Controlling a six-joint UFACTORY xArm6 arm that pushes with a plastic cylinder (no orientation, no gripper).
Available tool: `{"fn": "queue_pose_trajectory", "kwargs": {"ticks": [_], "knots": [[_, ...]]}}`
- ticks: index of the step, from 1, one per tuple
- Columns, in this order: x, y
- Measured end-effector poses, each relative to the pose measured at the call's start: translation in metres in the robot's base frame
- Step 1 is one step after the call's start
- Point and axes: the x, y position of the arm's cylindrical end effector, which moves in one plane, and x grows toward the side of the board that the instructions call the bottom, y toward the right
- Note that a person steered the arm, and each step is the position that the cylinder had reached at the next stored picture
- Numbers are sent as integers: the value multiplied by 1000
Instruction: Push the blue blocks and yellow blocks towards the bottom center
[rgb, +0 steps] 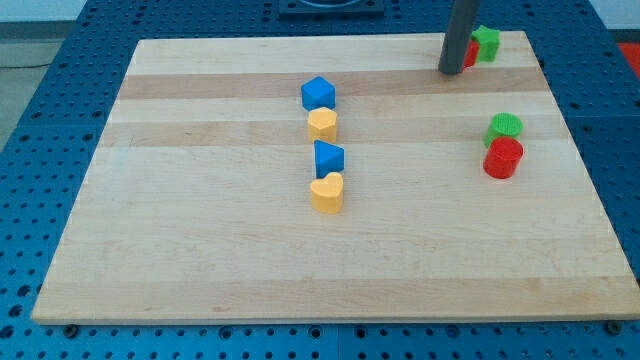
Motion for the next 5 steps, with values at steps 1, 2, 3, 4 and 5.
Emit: {"fn": "queue_pose_trajectory", "kwargs": {"ticks": [1,2,3,4,5], "knots": [[-3,1],[-3,1],[-3,-12],[-24,-57],[-32,-114]]}}
